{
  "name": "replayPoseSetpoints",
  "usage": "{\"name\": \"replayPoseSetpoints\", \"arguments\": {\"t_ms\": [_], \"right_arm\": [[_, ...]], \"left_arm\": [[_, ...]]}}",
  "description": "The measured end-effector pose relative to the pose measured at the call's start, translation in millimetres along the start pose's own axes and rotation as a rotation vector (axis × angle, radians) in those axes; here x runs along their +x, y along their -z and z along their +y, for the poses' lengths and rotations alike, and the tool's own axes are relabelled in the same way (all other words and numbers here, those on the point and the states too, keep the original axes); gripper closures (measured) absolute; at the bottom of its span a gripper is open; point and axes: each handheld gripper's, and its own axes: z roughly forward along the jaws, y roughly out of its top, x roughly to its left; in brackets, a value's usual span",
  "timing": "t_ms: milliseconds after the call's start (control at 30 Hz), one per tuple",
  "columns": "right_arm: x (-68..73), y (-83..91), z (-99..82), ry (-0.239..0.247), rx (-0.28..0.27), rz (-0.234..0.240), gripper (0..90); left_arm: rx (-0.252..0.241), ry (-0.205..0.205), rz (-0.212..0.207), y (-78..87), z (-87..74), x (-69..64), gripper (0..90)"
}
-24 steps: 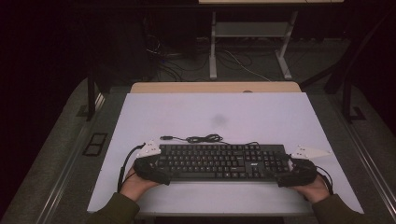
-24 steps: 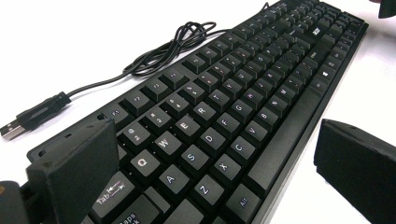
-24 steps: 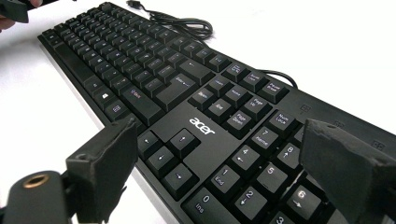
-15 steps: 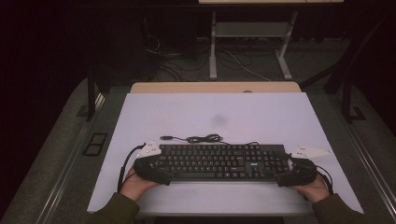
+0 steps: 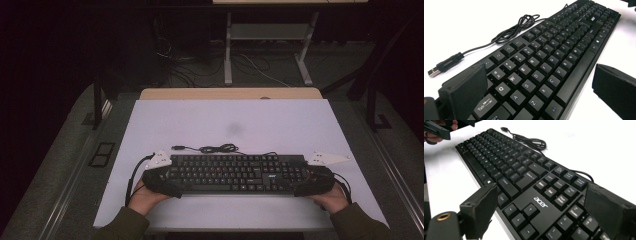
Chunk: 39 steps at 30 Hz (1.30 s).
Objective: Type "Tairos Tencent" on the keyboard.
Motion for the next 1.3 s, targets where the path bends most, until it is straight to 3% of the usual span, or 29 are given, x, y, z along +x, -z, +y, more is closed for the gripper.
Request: {"name": "replayPoseSetpoints", "arguments": {"t_ms": [900,1300], "right_arm": [[4.6,-11.6,16.4,-0.015,-0.042,0.040,11.7],[7.8,-18.5,21.5,0.001,-0.046,0.055,11.7]], "left_arm": [[-0.002,-0.004,-0.013,-3.1,1.5,-3.4,0.0],[-0.002,-0.008,-0.017,-3.3,1.4,-4.5,0.0]]}}
